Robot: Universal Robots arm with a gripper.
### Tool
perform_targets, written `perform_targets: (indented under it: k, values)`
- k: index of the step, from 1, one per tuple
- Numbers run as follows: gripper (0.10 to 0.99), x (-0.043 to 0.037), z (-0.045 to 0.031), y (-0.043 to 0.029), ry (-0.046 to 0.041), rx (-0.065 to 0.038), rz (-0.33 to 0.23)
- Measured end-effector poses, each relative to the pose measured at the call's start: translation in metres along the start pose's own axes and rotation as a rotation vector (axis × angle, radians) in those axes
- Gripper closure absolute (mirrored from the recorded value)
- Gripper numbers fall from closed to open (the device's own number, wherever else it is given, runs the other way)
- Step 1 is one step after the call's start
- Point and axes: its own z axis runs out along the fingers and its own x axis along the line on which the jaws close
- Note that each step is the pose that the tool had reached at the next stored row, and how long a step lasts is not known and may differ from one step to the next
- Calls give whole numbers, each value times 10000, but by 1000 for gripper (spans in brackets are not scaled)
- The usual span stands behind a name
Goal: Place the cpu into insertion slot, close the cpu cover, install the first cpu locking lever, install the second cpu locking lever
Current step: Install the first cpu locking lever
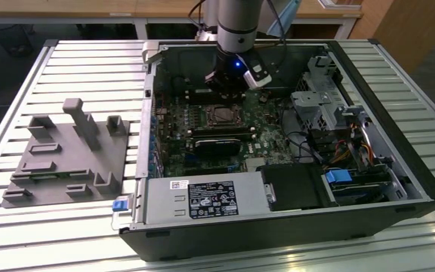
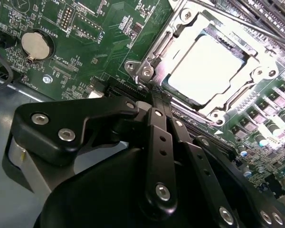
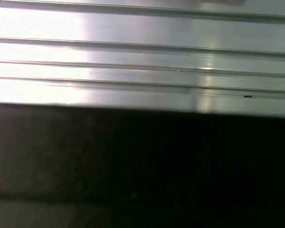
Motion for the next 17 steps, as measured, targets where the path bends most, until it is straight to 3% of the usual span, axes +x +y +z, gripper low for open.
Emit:
perform_targets:
  k: [6, 12, 17]
  values:
    - [980, -7, 15, 2, 0, 2, 0]
    - [980, -10, -105, 10, 0, 0, -1]
    - [980, -9, -111, -5, 0, -1, -1]
